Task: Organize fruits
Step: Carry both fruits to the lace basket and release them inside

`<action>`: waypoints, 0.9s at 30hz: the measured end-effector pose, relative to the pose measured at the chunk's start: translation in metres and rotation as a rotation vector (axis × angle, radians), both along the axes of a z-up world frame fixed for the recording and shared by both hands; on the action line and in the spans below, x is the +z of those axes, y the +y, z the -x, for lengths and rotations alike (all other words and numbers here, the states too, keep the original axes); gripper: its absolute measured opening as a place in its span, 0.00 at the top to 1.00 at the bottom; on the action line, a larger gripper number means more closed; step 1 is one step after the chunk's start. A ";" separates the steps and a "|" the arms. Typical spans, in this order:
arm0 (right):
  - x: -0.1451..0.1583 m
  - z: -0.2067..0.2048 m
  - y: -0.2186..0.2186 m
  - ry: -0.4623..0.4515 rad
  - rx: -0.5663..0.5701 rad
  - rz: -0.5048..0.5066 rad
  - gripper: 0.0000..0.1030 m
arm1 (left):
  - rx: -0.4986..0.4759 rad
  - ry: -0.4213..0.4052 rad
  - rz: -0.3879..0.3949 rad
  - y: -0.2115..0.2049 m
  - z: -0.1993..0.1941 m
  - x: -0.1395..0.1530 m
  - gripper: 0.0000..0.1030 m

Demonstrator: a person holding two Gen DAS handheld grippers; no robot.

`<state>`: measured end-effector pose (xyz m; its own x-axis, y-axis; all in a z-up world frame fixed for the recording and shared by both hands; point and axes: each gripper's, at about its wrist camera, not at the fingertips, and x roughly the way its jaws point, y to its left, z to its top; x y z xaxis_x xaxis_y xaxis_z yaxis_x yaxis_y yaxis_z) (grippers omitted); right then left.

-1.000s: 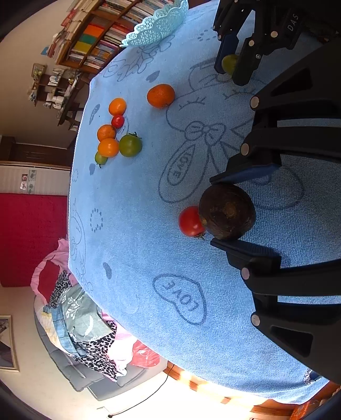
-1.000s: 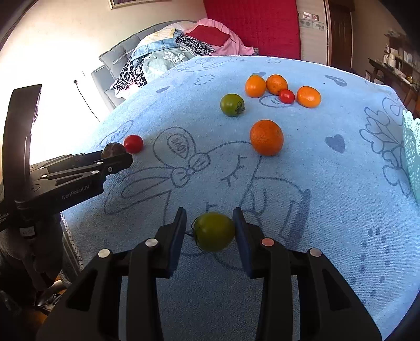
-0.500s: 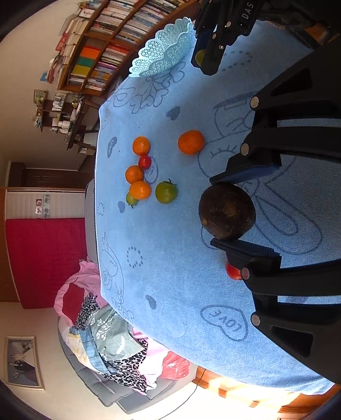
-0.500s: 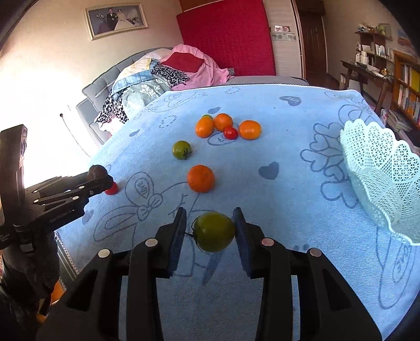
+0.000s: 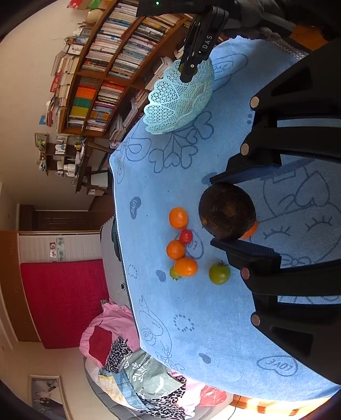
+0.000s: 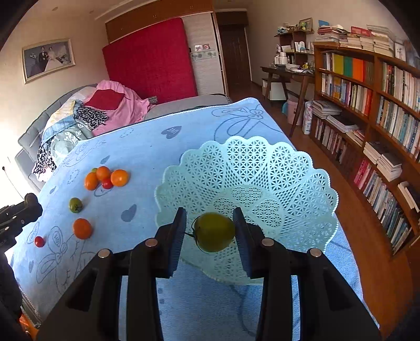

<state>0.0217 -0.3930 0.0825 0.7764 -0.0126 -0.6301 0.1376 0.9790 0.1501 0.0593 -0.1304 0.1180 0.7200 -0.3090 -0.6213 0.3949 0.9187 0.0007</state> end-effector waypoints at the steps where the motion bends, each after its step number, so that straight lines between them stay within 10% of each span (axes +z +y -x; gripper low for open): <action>1: -0.003 0.000 -0.006 0.006 -0.011 -0.005 0.63 | -0.012 0.003 -0.001 -0.007 -0.003 0.000 0.60; 8: -0.012 0.001 -0.023 0.019 -0.044 -0.008 0.62 | -0.085 0.010 -0.004 -0.052 -0.017 0.002 0.60; 11: -0.010 0.005 -0.032 -0.007 -0.077 -0.038 0.36 | -0.121 0.013 -0.009 -0.069 -0.021 0.002 0.60; 27: 0.011 0.027 -0.060 -0.113 -0.193 -0.063 0.35 | -0.325 0.050 0.025 -0.161 -0.032 -0.003 0.60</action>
